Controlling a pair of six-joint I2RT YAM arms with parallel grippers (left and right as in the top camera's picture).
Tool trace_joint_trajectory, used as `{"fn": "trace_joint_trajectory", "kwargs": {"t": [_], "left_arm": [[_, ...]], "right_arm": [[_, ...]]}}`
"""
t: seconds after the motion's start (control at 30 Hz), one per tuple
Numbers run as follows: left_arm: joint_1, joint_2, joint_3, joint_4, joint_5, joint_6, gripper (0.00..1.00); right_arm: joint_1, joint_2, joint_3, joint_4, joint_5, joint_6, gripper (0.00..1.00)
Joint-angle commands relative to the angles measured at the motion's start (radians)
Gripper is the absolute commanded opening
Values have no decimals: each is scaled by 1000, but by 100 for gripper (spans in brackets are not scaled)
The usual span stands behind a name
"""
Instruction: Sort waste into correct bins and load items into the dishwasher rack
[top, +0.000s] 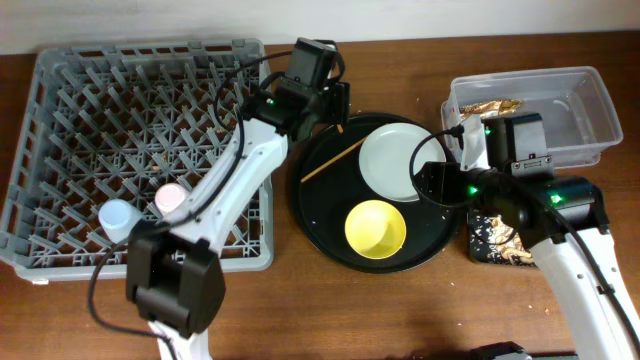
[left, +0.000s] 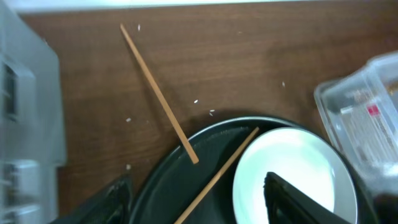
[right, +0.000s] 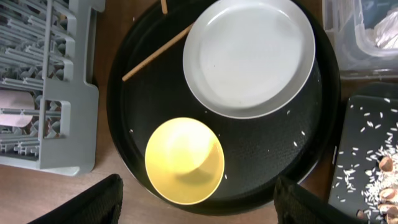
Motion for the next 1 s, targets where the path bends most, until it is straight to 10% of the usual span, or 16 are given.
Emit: {"fn": "trace_joint_trajectory", "kwargs": {"t": [0.0, 0.53, 0.7, 0.97], "left_arm": [[47, 86, 8, 59, 106, -199, 62], [48, 377, 8, 341, 117, -278, 58], [42, 417, 8, 344, 115, -282, 47], [51, 426, 25, 359, 131, -281, 0]], "right_arm": [[-7, 3, 15, 1, 9, 2, 78], [-6, 3, 13, -23, 9, 2, 79], [-6, 3, 13, -24, 9, 2, 79], [-6, 3, 13, -26, 9, 2, 79]]}}
